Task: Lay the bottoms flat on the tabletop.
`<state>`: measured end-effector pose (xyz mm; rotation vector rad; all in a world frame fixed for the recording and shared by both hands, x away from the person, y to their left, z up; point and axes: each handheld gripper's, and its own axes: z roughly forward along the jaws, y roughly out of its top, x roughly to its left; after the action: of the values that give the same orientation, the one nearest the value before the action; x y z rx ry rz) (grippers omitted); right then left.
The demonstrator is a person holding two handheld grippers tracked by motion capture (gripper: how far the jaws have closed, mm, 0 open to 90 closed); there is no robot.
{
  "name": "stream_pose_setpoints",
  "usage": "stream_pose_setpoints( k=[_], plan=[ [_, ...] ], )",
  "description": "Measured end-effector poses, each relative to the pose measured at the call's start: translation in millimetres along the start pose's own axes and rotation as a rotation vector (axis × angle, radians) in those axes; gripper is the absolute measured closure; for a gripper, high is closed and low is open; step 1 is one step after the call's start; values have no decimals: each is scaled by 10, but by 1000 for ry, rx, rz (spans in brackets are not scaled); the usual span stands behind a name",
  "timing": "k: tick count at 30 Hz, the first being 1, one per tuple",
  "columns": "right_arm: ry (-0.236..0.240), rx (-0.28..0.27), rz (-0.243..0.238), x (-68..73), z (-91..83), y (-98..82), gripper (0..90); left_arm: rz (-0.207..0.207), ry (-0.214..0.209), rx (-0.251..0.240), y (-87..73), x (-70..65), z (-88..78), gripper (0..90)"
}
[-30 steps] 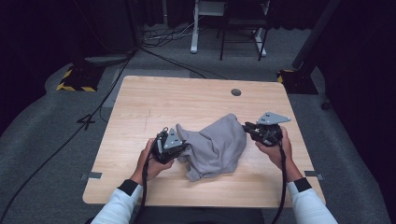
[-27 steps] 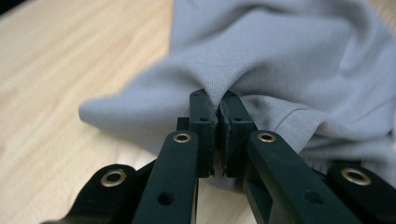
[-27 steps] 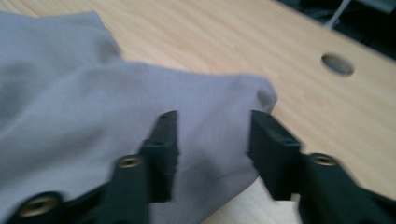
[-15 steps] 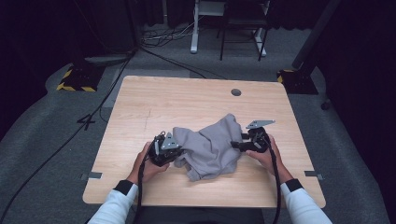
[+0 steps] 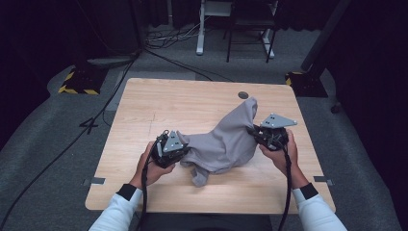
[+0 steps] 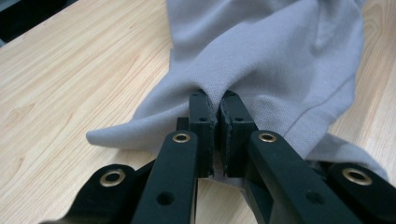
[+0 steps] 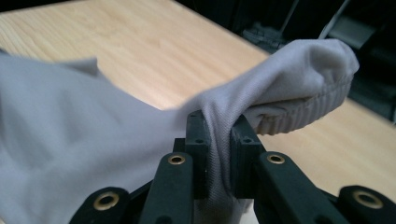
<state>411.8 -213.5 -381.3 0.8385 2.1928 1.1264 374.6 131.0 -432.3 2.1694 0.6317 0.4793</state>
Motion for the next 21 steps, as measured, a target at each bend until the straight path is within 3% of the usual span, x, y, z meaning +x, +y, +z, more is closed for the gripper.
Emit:
stream_pose_setpoints(
  k=[3,7,11,15,18,19,21],
  plan=[
    [-8,-25,-63,94,-61,237,802,6,-33,12,12,-66,67,842],
    [53,6,-163,381,34,373,801,57,-59,59,-12,-166,102,839],
    [140,93,-241,716,282,224,793,75,-114,95,-104,-251,60,830],
    [268,189,-274,993,515,-34,754,85,-181,146,-266,-359,-27,816],
    [372,232,-265,1109,551,-186,613,81,-211,176,-378,-427,-77,786],
    [399,245,-261,1132,536,-220,602,85,-225,185,-416,-448,-100,778],
    [462,263,-263,1146,482,-255,497,90,-237,190,-469,-478,-151,717]
  ],
)
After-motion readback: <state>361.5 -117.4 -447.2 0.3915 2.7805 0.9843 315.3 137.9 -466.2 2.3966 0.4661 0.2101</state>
